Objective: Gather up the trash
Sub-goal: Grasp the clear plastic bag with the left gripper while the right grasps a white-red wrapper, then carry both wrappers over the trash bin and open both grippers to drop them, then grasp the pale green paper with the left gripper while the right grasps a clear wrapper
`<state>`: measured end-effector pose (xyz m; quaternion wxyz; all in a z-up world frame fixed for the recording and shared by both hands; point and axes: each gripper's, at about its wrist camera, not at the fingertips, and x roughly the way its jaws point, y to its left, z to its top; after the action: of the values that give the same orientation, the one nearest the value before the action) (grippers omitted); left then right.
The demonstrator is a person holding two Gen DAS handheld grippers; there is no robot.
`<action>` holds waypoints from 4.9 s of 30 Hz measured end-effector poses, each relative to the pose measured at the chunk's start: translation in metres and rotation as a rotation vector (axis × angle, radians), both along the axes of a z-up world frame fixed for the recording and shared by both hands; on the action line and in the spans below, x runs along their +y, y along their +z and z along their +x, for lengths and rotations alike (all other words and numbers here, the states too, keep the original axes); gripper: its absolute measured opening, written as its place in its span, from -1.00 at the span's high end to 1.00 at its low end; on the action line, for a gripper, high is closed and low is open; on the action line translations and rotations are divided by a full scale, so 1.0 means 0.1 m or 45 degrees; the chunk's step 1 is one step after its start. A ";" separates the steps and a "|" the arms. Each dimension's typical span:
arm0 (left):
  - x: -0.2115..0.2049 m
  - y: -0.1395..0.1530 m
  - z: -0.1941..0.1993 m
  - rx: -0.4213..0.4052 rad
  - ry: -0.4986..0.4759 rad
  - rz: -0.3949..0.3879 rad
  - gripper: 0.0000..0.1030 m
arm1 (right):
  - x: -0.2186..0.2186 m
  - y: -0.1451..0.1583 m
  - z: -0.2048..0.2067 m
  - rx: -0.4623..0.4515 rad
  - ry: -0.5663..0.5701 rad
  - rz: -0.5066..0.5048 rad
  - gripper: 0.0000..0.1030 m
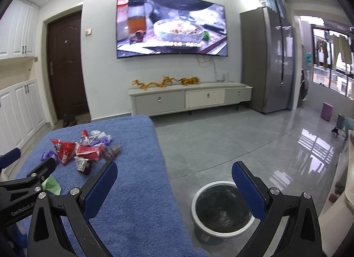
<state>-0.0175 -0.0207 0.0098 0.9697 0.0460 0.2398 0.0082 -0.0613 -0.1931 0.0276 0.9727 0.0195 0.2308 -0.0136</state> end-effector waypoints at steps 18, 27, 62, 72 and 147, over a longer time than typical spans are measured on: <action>1.73 -0.56 0.29 0.234 0.289 -0.138 -0.85 | 0.84 -0.41 0.87 0.339 0.522 0.083 -0.48; 2.04 -0.88 0.63 0.372 0.283 -0.311 -0.53 | 1.28 -0.67 1.44 0.498 0.697 0.168 -0.47; 1.34 -0.18 0.36 0.199 -0.025 -0.379 0.36 | 0.65 -0.33 0.84 0.321 0.644 0.279 0.50; -0.11 0.02 0.71 0.243 -0.431 -0.315 0.36 | -0.73 -0.36 0.51 0.274 0.214 0.296 0.50; 1.44 0.34 0.19 -0.057 0.013 -0.338 -0.29 | 0.26 0.69 0.47 0.001 0.378 0.233 -0.01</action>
<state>0.0015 0.1234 0.0436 0.9723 -0.0842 0.2174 -0.0178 -0.0146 -0.1668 0.0965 0.9582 0.0736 0.2316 0.1512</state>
